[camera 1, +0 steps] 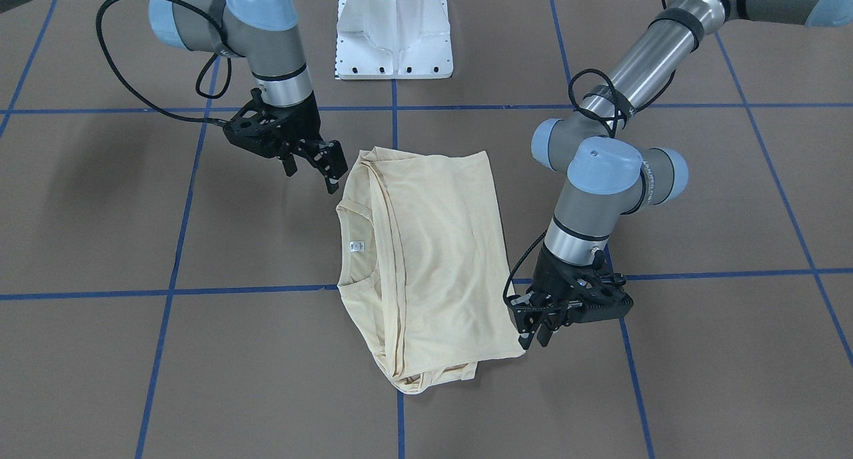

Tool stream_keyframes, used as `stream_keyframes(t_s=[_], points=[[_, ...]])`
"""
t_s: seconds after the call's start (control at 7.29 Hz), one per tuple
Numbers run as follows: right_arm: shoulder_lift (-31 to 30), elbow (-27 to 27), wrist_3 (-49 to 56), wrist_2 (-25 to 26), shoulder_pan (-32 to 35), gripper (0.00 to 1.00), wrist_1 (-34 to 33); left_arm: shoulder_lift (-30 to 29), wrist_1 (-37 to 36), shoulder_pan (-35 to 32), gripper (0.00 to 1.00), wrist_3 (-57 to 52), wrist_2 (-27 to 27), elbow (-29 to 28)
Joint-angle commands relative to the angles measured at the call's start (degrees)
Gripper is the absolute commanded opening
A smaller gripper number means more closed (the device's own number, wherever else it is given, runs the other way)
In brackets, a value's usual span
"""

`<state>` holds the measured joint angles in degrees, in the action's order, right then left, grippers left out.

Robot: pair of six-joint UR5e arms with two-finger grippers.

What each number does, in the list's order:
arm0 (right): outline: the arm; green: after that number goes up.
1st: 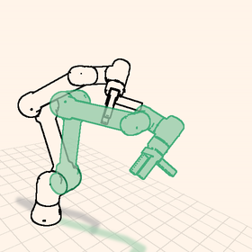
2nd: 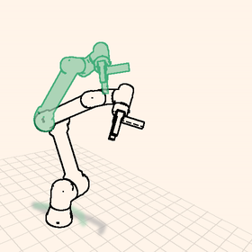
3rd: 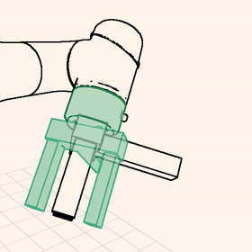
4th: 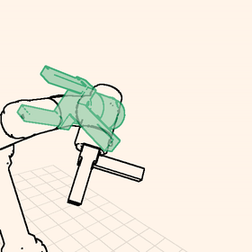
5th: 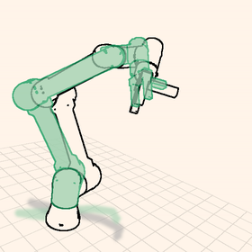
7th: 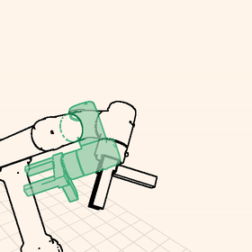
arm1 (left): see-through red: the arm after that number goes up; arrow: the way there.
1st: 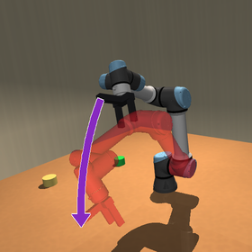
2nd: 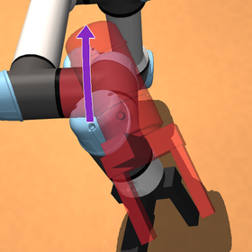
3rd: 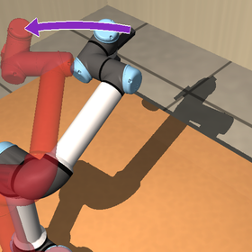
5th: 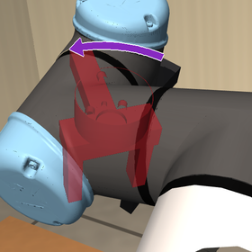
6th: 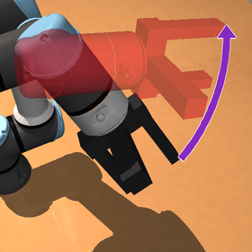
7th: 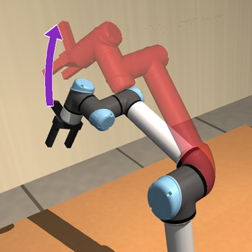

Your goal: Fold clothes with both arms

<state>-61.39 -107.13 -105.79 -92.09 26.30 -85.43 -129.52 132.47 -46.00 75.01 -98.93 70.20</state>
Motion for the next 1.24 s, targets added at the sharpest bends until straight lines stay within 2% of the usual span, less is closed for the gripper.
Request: stream_keyframes(t_s=[0.0, 0.27, 0.55, 0.96, 1.1], points=[[1.53, -0.01, -9.46, 2.26, -5.45, 1.00, 0.00, 5.22, -0.19, -0.31, 0.39, -0.13, -3.02, 7.12], [1.45, 1.12, -12.75, 6.89, -9.59, 0.98, 0.09, 5.32, -0.19, -0.32, 0.39, -0.22, -3.02, 7.14], [1.45, 1.66, -15.58, 7.18, -9.78, 0.96, 1.57, 5.15, -0.19, -0.14, 0.39, 0.39, -2.93, 7.32], [1.71, 5.52, -17.78, 7.18, -10.57, 0.83, 5.10, 4.97, -0.19, -0.14, 0.40, 0.57, -2.85, 7.32], [2.75, 6.57, -17.78, 7.18, -10.92, 0.83, 5.01, 4.89, -0.19, -0.05, 0.40, 0.57, -2.85, 7.32]])
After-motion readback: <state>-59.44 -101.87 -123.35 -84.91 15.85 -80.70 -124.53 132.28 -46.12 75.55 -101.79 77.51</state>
